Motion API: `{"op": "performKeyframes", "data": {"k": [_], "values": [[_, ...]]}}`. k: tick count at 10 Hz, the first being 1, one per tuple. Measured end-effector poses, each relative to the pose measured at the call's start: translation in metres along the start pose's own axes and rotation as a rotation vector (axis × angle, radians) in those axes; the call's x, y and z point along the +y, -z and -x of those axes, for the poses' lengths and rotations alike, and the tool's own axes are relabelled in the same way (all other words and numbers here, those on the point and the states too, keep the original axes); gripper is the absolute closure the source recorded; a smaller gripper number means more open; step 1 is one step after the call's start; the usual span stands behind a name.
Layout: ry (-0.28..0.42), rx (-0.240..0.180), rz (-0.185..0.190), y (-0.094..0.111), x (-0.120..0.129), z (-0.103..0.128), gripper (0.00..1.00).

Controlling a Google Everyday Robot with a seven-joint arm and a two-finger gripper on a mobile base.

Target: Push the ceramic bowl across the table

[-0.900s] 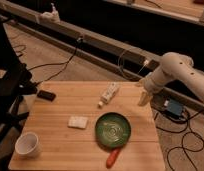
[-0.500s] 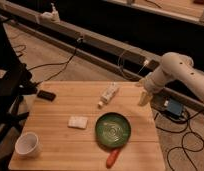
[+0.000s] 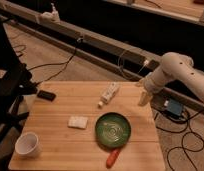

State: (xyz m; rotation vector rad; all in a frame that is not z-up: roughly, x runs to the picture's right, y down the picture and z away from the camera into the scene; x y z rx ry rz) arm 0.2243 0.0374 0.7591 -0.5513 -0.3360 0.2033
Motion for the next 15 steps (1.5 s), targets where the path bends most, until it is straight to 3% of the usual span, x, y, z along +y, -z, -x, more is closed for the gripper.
{"op": "performKeyframes", "data": {"k": [5,10,11,12,15], "values": [[0.000,0.000,0.000,0.000,0.000,0.000,0.30],[0.000,0.000,0.000,0.000,0.000,0.000,0.79],[0.000,-0.007,0.007,-0.003,0.001,0.000,0.88],[0.000,-0.017,0.040,-0.016,0.010,-0.002,0.97],[0.019,-0.034,0.102,-0.052,0.028,-0.008,1.00]]}}
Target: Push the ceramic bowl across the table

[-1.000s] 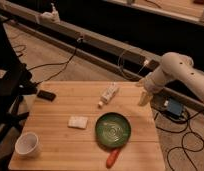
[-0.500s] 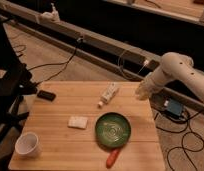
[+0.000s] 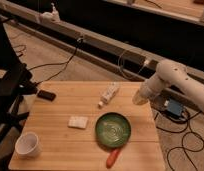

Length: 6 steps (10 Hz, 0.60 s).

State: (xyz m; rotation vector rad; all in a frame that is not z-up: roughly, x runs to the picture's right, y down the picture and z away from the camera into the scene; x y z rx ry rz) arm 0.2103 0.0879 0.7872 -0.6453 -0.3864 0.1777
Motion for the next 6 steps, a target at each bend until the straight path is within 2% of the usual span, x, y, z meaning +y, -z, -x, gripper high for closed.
{"op": "performKeyframes", "data": {"k": [4,6], "values": [[0.013,0.034,0.026,-0.033,0.010,-0.024,1.00],[-0.026,0.065,0.035,-0.042,0.012,-0.047,1.00]]}}
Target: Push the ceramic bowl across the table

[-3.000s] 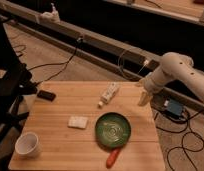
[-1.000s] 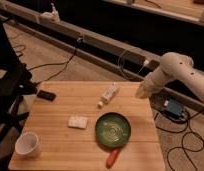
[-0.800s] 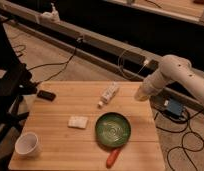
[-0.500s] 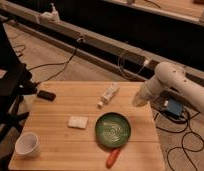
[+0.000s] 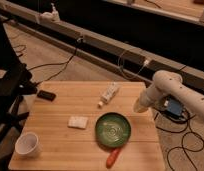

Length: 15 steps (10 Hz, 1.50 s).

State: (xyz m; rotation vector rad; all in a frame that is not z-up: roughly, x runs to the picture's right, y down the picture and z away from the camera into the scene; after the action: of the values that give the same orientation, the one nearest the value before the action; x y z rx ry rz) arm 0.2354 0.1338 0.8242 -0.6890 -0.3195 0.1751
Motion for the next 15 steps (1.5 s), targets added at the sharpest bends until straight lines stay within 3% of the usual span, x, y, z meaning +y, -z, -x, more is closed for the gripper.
{"op": "performKeyframes", "data": {"k": [3,6,8,11,15], "values": [[-0.049,0.017,0.044,-0.016,0.013,-0.017,1.00],[-0.064,-0.004,0.121,-0.036,0.039,-0.009,1.00],[-0.051,-0.018,0.189,-0.052,0.060,0.002,1.00],[-0.008,-0.028,0.254,-0.069,0.077,0.022,1.00],[0.101,-0.064,0.288,-0.071,0.081,0.072,1.00]]}}
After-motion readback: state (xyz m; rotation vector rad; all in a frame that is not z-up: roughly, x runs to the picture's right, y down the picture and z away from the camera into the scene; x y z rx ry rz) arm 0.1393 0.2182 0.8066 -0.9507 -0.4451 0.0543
